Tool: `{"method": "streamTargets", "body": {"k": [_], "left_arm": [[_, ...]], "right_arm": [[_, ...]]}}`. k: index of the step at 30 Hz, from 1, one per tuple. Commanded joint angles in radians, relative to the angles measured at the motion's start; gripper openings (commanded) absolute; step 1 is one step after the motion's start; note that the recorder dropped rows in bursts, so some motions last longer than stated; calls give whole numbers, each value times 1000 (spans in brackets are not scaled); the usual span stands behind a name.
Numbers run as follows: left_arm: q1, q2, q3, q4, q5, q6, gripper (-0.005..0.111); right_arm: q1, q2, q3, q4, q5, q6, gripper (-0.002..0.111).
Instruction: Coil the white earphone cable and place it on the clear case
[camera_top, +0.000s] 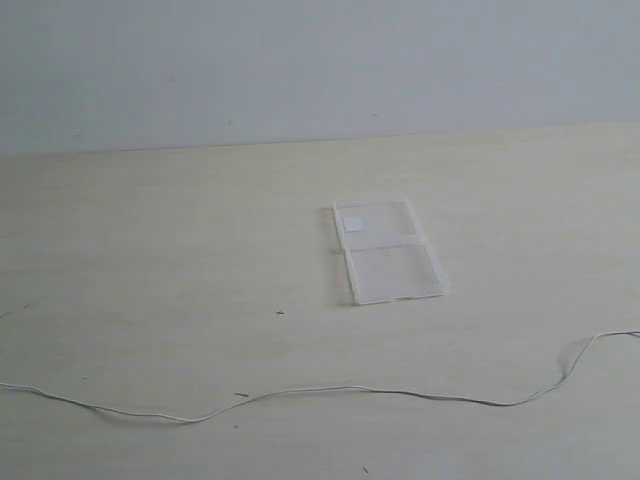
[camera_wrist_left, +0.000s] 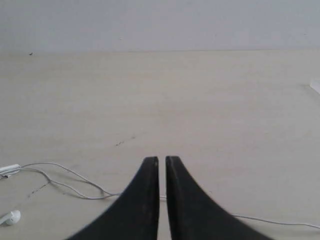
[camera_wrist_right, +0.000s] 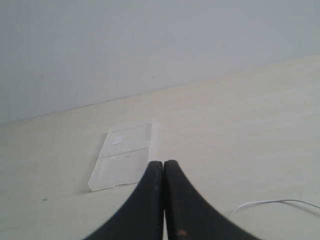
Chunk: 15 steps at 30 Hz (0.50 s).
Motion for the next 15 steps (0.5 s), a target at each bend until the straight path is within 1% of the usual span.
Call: {"method": "streamTargets", "body": {"k": [1,11,15], "left_arm": [[1,-5,-1,4,-13,-2,8],[1,-5,-1,4,-13,-2,8],[1,-5,-1,4,-13,-2,8]], "right_arm": [[-7,-6,5,-7,-9,1,1],[-7,-6,5,-7,-9,1,1],[-7,-6,5,-38,-18,-8,1]]}}
